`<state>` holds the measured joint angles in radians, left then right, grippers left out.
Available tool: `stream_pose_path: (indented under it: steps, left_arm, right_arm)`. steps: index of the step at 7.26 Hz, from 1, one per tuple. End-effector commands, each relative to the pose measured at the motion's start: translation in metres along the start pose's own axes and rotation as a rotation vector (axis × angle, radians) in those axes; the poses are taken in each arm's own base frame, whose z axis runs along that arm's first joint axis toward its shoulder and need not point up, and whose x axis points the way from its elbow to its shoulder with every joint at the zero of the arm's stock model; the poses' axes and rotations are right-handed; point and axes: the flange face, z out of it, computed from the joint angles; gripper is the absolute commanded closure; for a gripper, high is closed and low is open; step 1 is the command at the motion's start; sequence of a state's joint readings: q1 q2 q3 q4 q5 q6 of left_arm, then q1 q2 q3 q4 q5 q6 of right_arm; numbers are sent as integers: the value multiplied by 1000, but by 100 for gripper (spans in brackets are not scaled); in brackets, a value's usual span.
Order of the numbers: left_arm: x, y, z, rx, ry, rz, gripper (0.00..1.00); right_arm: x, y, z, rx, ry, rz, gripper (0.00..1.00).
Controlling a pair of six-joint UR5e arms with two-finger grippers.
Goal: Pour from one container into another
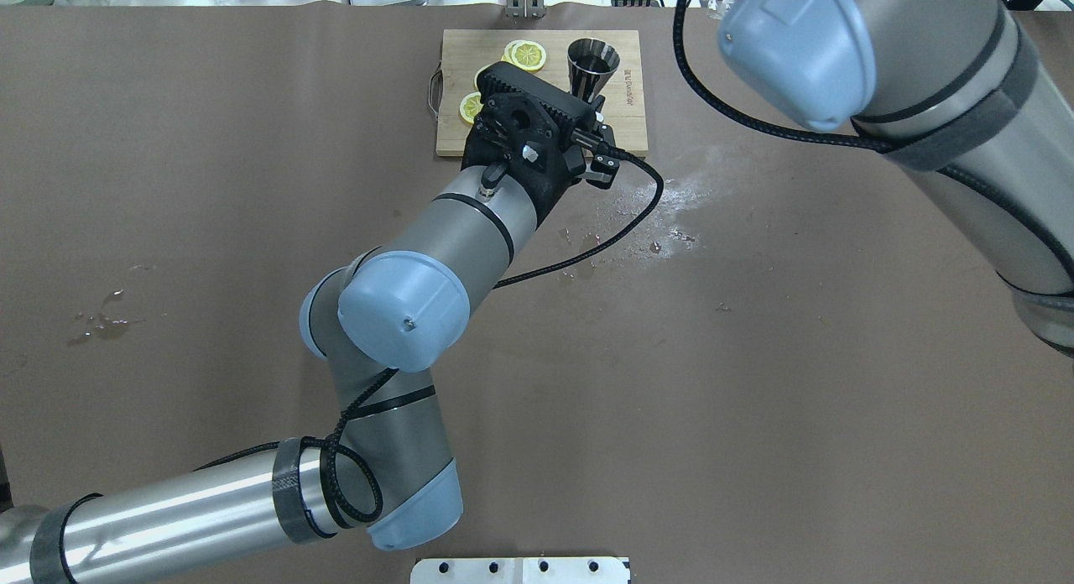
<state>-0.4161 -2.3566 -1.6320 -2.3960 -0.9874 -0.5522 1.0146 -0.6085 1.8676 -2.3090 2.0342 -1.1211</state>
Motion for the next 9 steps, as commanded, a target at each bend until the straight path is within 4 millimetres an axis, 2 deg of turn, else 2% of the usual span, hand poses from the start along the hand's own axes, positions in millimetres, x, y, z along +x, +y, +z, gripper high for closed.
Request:
stream_pose_path:
  steps: [1, 2, 3, 5, 6, 8, 9]
  left_arm:
    - [-50, 27, -9, 21, -24, -4, 100]
    - [-86, 58, -20, 20, -36, 4, 100]
    - [-121, 79, -36, 62, -29, -16, 100]
    - [-203, 138, -77, 100, -84, -17, 100]
    - [-251, 164, -104, 107, -105, -19, 100]
    - [-356, 259, -200, 47, -206, -69, 100]
    - [-372, 288, -218, 72, -234, -158, 100]
  right_arm:
    - [-12, 27, 26, 115, 23, 53, 100]
    - [-15, 34, 42, 160, 29, 96, 100]
    - [-19, 44, 60, 198, 47, 135, 100]
    - [-31, 58, 89, 264, 44, 164, 100]
    - [-44, 72, 111, 313, 39, 173, 100]
    - [-73, 95, 154, 372, 44, 186, 100]
    - [-81, 102, 174, 383, 48, 172, 100]
